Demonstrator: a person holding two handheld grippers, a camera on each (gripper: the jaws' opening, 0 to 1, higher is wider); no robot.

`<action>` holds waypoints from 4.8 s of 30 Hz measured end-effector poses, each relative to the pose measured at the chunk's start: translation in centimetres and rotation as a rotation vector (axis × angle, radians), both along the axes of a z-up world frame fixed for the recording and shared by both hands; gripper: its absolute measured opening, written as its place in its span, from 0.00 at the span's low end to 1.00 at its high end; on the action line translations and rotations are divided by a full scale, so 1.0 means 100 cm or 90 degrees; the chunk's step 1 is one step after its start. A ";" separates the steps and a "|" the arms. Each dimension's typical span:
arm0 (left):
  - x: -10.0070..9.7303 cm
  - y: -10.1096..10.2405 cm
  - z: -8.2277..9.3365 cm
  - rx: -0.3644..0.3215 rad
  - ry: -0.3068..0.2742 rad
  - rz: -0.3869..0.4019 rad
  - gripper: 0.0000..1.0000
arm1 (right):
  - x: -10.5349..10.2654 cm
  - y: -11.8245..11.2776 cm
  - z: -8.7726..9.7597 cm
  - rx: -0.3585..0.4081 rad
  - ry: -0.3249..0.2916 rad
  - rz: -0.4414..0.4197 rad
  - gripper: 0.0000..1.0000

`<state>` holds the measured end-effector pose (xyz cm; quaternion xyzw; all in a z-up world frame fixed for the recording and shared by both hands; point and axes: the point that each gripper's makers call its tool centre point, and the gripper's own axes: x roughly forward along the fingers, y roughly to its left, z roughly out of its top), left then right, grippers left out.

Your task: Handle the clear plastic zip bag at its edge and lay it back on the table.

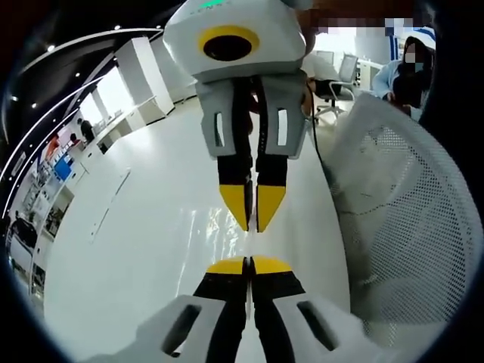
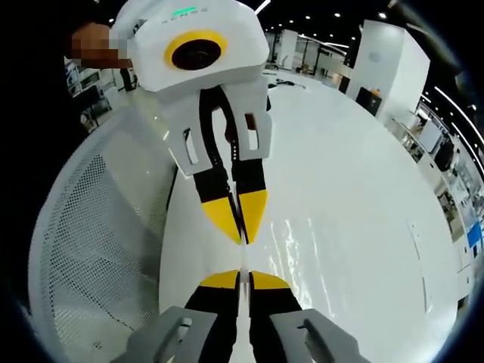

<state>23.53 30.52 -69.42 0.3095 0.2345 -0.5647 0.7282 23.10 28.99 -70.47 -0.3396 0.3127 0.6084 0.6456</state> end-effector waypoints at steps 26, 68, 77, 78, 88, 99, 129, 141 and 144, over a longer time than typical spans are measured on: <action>-0.006 0.003 -0.004 -0.009 0.009 0.004 0.00 | -0.004 -0.002 -0.006 -0.023 0.003 0.004 0.00; 0.001 0.004 -0.002 -0.009 0.010 0.001 0.00 | 0.003 -0.054 -0.010 -0.068 -0.013 -0.023 0.00; 0.001 0.004 -0.002 -0.010 0.010 -0.001 0.00 | 0.001 -0.061 -0.011 -0.073 -0.013 -0.027 0.00; 0.001 0.004 -0.001 -0.010 0.010 -0.001 0.00 | 0.002 -0.061 -0.011 -0.073 -0.013 -0.028 0.00; 0.001 0.001 -0.001 -0.016 0.012 -0.005 0.00 | -0.001 -0.069 -0.013 -0.083 -0.007 -0.035 0.00; -0.002 0.002 -0.005 -0.011 0.015 -0.013 0.00 | -0.007 -0.067 -0.015 -0.082 0.006 -0.049 0.00; -0.008 0.003 -0.007 0.004 -0.018 -0.042 0.00 | -0.004 -0.058 0.003 -0.062 -0.015 -0.056 0.04; -0.010 0.006 -0.007 0.005 -0.025 -0.032 0.00 | 0.006 -0.040 -0.005 -0.036 -0.013 -0.079 0.04; -0.011 0.007 -0.006 -0.001 -0.022 -0.021 0.00 | 0.002 -0.037 -0.005 -0.028 0.003 -0.082 0.04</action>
